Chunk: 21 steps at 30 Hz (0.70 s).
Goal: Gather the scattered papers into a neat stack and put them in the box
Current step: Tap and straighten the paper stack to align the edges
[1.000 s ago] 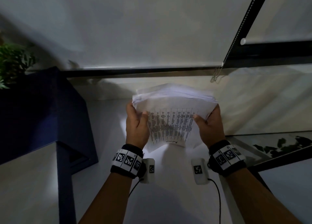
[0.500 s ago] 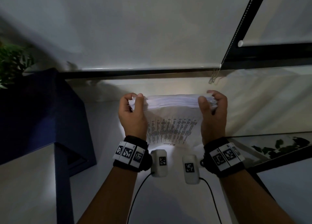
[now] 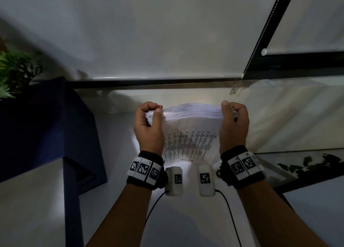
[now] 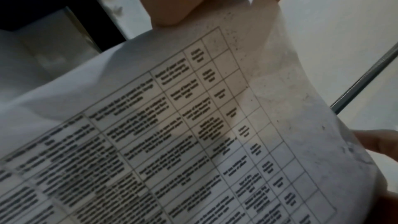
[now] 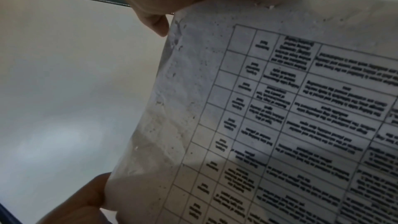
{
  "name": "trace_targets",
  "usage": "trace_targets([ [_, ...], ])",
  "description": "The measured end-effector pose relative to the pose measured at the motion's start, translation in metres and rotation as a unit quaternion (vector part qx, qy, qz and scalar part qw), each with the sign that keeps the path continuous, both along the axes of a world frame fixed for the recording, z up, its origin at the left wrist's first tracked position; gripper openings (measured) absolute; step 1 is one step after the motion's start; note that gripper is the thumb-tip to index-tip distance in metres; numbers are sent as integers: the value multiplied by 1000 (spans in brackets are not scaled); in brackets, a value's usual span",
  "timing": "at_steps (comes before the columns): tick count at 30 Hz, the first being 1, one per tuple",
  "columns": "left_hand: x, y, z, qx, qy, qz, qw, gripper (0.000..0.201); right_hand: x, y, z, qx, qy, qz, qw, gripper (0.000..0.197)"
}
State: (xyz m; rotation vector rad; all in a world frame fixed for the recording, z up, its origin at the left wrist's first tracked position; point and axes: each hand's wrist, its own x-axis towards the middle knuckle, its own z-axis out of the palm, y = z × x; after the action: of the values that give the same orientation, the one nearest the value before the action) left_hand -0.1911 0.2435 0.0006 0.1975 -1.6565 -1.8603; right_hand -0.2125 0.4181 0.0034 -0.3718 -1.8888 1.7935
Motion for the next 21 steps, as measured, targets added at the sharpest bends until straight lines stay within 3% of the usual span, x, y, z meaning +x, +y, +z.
trace_targets([
  [9, 4, -2, -14, -3, 24, -39, 999, 16, -3, -3, -2, 52, 6, -5, 999, 20],
  [13, -2, 0, -16, -40, -1, 17, 999, 6, -3, -6, -3, 70, -2, -17, 997, 27],
  [18, -9, 12, 2, -11, -54, 104, 993, 28, -5, -6, 0, 88, -15, -40, 995, 31],
  [21, -9, 3, 0, 12, -20, 6, 1000, 23, -7, -3, 0, 77, -26, -57, 995, 33],
])
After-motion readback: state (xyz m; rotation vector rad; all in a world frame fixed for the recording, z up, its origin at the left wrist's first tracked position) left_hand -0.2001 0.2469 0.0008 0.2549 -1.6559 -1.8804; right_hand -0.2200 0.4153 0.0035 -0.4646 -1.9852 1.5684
